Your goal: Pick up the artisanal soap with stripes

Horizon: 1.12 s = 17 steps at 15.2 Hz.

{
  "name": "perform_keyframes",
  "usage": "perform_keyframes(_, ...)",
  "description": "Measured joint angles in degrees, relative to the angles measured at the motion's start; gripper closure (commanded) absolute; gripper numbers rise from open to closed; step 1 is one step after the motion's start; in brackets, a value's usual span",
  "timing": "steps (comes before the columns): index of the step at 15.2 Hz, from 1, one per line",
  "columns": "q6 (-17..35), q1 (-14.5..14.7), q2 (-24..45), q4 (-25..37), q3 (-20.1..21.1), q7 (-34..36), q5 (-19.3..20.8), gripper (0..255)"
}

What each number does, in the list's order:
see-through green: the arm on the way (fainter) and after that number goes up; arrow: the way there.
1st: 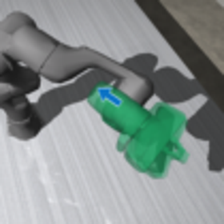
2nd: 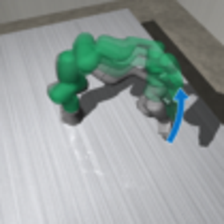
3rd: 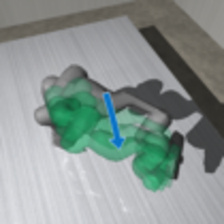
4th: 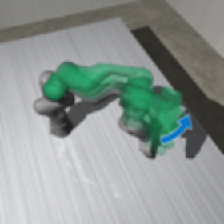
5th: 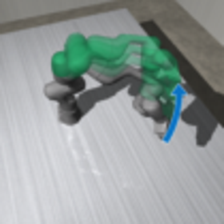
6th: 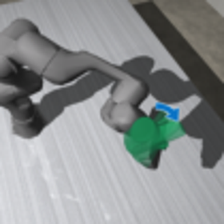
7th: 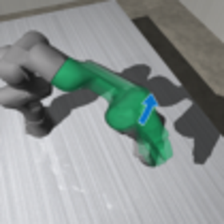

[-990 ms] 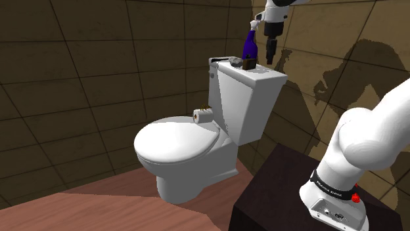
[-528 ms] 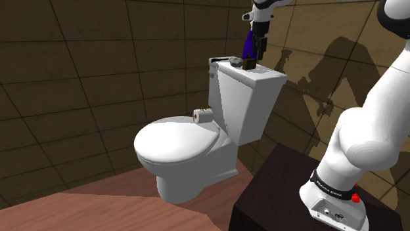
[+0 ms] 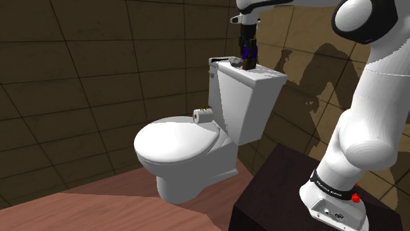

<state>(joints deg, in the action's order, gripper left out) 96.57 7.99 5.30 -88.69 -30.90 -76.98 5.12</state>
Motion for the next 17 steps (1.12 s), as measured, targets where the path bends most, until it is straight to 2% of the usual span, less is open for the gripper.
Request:
perform_keyframes(5, 3.8, 0.1, -0.5, -4.2, 0.0, 0.2, 0.3, 0)
perform_keyframes(6, 4.2, 0.1, -0.5, -4.6, 0.0, 0.2, 0.3, 255)
perform_keyframes(17, 4.1, 0.0, -0.4, -4.4, 0.0, 0.2, 0.3, 255)
